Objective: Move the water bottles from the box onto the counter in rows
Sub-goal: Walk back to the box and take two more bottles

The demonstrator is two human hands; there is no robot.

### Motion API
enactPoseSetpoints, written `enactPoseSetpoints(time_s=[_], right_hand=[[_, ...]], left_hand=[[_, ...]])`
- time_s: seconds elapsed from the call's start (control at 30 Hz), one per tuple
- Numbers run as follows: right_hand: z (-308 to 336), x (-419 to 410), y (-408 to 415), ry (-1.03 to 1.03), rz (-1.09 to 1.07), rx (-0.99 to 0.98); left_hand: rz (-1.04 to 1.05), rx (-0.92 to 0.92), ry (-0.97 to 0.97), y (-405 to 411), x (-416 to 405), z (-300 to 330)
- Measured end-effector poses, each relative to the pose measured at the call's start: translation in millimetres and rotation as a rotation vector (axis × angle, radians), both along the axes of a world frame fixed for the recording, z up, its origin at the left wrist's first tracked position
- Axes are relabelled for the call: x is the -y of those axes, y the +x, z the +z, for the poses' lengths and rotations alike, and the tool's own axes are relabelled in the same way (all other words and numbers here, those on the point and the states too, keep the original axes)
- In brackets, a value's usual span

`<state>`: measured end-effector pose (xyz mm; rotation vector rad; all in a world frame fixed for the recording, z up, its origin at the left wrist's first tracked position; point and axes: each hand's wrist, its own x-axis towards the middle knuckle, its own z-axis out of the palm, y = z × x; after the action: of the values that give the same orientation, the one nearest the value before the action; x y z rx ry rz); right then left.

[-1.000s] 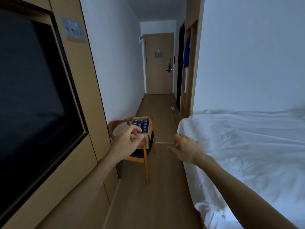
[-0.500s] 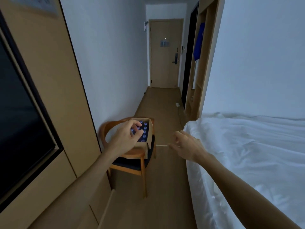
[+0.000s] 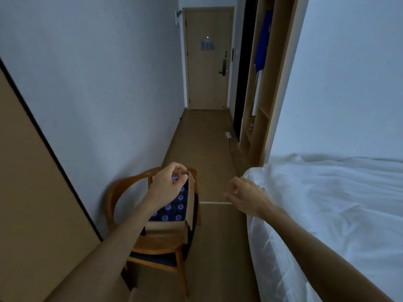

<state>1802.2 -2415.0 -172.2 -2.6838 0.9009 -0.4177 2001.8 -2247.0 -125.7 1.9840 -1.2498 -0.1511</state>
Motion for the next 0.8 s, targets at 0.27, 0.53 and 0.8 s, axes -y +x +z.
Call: enactPoseSetpoints(time_s=[0.27,0.53,0.8], right_hand=[[-42.3,124.9,80.9,0.122,0.115,-0.044],[-54.7,232.0,173.7,0.208,0.315,-0.102],[-108.8,291.0,267.1,0.269,0.435,-0.201]], left_hand=[[0.085,-0.075,0.008,66.2,115.6,-45.7],[0.271,-0.184,0.076,121.6,198.6,-69.3],[0.478,-0.269,0.123,184.5,235.3,-108.4]])
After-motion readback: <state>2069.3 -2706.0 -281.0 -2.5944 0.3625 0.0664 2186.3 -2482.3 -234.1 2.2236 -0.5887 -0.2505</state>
